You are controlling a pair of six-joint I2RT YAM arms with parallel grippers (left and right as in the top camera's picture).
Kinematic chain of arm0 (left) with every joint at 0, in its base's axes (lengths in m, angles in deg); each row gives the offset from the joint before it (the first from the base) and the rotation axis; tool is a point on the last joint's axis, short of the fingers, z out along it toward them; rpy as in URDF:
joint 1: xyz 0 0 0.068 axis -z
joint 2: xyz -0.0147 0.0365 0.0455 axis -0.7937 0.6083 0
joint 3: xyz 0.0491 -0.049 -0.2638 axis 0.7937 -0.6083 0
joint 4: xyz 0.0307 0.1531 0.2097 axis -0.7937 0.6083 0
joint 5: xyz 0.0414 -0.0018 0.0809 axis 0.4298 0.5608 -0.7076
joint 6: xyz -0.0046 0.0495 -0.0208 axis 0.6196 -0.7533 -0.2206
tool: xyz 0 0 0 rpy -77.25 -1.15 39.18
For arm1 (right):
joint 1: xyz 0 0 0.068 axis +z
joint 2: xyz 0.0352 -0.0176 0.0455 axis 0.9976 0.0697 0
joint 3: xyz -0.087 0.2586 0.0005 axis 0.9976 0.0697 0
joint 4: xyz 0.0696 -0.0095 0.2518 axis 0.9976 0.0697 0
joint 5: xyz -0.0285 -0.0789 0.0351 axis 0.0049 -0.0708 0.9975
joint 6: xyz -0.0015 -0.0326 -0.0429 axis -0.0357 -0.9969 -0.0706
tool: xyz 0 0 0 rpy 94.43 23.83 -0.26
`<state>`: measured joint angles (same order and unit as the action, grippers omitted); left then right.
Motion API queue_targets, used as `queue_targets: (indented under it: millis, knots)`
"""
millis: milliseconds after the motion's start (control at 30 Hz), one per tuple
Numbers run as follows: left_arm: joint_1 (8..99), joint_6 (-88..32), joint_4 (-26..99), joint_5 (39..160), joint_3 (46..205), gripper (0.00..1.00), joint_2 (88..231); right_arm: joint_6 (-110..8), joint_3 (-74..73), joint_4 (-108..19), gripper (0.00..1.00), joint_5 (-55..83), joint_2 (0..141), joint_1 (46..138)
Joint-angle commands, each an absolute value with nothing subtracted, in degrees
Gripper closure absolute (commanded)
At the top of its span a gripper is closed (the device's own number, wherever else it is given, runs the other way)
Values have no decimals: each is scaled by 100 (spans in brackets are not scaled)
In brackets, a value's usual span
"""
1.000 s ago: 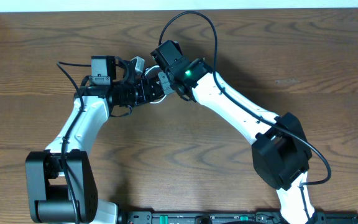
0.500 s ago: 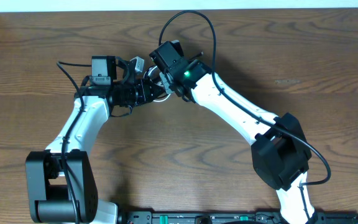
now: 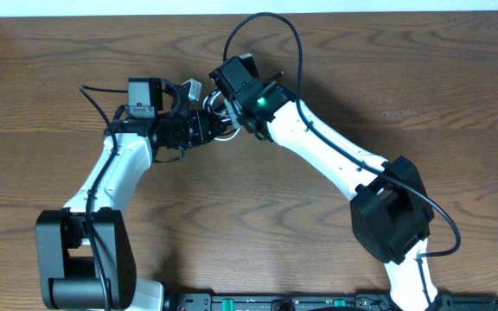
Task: Untangle cables
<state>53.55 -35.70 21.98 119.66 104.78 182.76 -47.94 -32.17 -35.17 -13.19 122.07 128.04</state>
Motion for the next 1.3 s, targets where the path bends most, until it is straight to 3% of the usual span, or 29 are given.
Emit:
queue_targets:
  millis: [0, 533, 833, 967, 1033, 1100, 1133, 1167, 1267]
  knots:
    - [5348, -3615, 2295, 11656, 10461, 92, 18237, -5000, -3265, -3447, 99, -2195, 11989, 12522]
    - [5342, -3613, 2314, 11535, 10461, 92, 18235, -5548, -3263, -3139, 99, -2750, 11989, 11314]
    - [5053, -2595, 2714, 9929, 10461, 92, 18235, -5544, -3263, -3065, 99, -2739, 11989, 10877]
    - [4896, -2444, 2773, 10019, 10461, 92, 18235, -5544, -3265, -2960, 99, -2409, 11989, 10855]
    - [4898, -2444, 2769, 10226, 10461, 83, 18235, -5542, -3263, -2927, 99, -2191, 11989, 10861]
    - [4924, -2444, 2758, 10493, 10461, 65, 18235, -5439, -3263, -2925, 99, -1861, 11989, 10872]
    - [4972, -2448, 2725, 10779, 10461, 41, 18235, -5234, -3263, -2942, 99, -1391, 11989, 10883]
    - [4999, -2453, 2697, 10899, 10461, 34, 18237, -5157, -3265, -2953, 99, -1144, 11989, 10892]
    - [5138, -2468, 2633, 11087, 10461, 24, 18235, -4908, -3263, -2993, 99, -324, 11989, 10914]
